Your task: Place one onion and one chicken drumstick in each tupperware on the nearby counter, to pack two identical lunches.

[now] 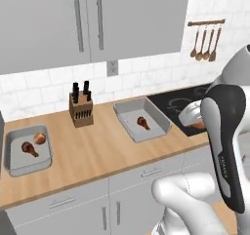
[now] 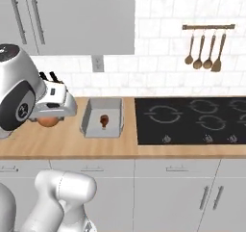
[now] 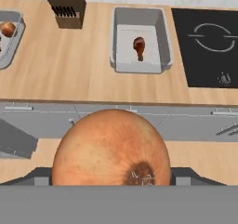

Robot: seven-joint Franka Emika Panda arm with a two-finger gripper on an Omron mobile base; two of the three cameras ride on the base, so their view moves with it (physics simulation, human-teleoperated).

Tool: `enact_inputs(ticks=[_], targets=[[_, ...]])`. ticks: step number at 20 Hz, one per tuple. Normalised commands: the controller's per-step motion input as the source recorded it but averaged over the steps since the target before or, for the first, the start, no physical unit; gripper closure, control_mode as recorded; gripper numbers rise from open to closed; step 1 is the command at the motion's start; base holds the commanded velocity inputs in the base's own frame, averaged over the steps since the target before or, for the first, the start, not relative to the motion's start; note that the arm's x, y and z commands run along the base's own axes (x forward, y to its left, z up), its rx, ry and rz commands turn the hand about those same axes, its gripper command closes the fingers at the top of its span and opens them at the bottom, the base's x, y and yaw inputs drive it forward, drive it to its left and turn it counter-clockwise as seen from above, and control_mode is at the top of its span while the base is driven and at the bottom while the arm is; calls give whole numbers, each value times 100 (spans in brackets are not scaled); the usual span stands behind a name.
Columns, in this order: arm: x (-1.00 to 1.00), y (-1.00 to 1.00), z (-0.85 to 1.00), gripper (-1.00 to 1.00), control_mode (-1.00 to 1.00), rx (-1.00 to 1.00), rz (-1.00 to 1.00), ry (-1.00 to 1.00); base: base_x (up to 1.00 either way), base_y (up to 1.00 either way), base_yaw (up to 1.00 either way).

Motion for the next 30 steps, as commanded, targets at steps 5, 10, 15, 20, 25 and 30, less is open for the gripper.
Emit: enact_inputs(ticks=[5,10,15,20,25,30], targets=[[0,0,0,100,100,0,0,0,18,-77,13],[0,0,0,100,100,0,0,0,42,-2,16],[0,0,0,100,100,0,0,0,48,26,8],[0,0,0,100,100,0,0,0,32,3,4],[63,28,-73,100,-100,5,0,18,0,0,0],[100,39,-65,100,-100,0,0,18,0,0,0]])
